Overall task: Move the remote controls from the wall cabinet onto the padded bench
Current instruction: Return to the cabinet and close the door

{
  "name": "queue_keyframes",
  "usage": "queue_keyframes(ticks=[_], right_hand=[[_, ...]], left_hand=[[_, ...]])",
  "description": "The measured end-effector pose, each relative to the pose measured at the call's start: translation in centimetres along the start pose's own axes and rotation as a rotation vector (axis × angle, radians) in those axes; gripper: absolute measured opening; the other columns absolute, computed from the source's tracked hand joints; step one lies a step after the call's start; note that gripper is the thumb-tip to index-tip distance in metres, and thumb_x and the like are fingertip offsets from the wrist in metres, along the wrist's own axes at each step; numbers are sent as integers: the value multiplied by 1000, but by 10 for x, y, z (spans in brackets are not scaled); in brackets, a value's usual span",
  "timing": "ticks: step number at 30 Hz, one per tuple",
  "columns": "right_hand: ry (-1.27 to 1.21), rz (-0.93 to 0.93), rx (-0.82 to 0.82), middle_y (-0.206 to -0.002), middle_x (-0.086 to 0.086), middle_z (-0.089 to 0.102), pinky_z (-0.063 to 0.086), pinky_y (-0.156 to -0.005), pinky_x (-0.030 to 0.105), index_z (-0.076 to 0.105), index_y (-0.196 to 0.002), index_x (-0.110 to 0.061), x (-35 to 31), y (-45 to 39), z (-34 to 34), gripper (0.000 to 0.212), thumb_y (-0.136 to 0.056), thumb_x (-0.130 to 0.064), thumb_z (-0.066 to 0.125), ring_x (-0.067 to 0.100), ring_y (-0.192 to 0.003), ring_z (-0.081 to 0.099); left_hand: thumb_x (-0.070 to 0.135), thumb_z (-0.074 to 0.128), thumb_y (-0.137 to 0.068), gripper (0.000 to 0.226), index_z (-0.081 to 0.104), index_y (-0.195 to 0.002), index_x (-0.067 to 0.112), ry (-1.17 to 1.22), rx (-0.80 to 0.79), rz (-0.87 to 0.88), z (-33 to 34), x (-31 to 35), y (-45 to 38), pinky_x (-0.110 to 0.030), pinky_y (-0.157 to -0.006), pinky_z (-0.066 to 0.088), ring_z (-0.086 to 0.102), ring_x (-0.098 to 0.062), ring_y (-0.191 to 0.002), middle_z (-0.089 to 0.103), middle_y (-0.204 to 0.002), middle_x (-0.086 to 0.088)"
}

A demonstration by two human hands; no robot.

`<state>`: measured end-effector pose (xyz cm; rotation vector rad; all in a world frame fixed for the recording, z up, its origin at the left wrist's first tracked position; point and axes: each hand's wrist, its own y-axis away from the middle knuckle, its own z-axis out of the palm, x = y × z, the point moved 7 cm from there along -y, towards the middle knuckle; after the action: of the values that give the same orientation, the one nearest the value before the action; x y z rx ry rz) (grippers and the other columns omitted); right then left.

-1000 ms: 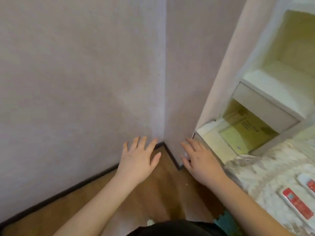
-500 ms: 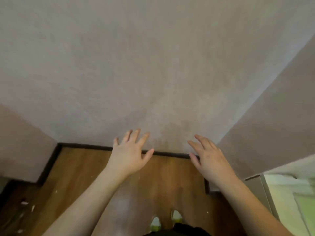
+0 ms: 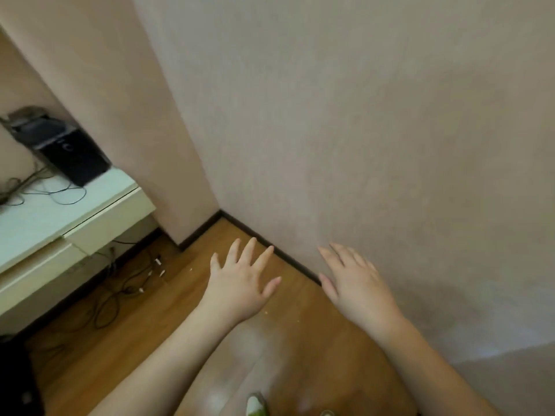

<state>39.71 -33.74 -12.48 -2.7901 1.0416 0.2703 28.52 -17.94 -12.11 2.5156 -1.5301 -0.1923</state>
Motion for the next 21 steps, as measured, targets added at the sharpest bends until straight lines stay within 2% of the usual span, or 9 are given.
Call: queue_keyframes(ticks=[3, 10, 15, 19, 21], right_hand=[[-9, -119, 19, -129, 7, 60, 48, -93, 38, 52, -133, -20, -35, -18, -3, 55, -87, -43, 36, 28, -114, 58], [-9, -365, 33, -130, 7, 58, 46, -97, 40, 53, -134, -19, -145, -58, -1, 54, -87, -42, 38, 27, -118, 56], [2, -540, 69, -130, 7, 59, 44, -99, 40, 55, -132, -17, -250, -82, -1, 48, -87, -34, 55, 26, -119, 56], [27, -631, 74, -129, 6, 59, 47, -97, 43, 56, -131, -19, -336, -94, -7, 51, -87, -41, 42, 26, -117, 57], [34, -660, 99, -128, 6, 60, 49, -95, 44, 56, -130, -19, -373, -99, -14, 51, -86, -42, 44, 26, -115, 58]], left_hand=[[70, 19, -90, 70, 1, -151, 41, 1, 9, -122, 0, -30, 15, -60, -116, 10, -5, -30, -148, -1, -163, -1], [67, 17, -92, 66, 5, -151, 40, -16, 106, -256, -19, -119, 48, -59, -116, 12, -2, -28, -149, 2, -163, -1], [66, 11, -92, 64, 8, -150, 40, -31, 183, -357, -37, -199, 88, -58, -116, 10, 1, -27, -149, 6, -162, 0], [64, 13, -92, 64, 11, -151, 38, -38, 249, -429, -52, -258, 126, -55, -116, 14, 9, -26, -148, 14, -161, -1], [64, 9, -91, 66, 13, -151, 36, -46, 274, -460, -58, -288, 143, -52, -116, 18, 15, -26, -146, 21, -159, -2]])
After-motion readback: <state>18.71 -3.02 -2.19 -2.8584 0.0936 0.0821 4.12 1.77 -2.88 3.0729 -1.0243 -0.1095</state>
